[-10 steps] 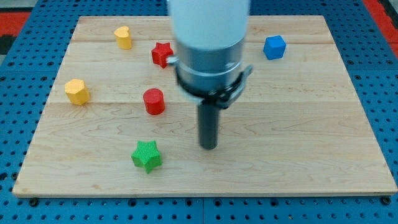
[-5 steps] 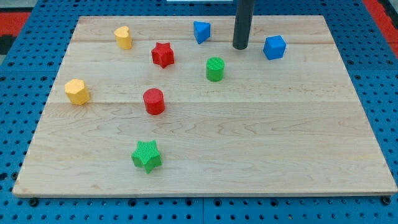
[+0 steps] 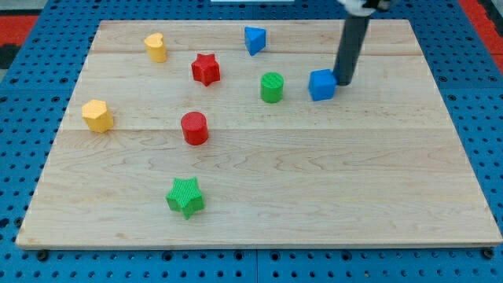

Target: Move the cube diagonally to the bottom right of the green circle

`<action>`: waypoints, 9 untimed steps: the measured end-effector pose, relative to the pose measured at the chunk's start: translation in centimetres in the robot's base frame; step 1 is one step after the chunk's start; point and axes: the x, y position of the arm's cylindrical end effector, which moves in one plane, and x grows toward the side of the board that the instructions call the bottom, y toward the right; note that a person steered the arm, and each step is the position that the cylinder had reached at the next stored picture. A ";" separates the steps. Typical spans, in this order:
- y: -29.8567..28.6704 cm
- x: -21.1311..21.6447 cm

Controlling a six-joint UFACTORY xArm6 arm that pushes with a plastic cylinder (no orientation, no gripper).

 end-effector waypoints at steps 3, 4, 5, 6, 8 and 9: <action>-6.4 -1.2; -3.5 3.1; -0.8 5.3; 1.2 7.4; 1.6 2.1; 0.0 -7.4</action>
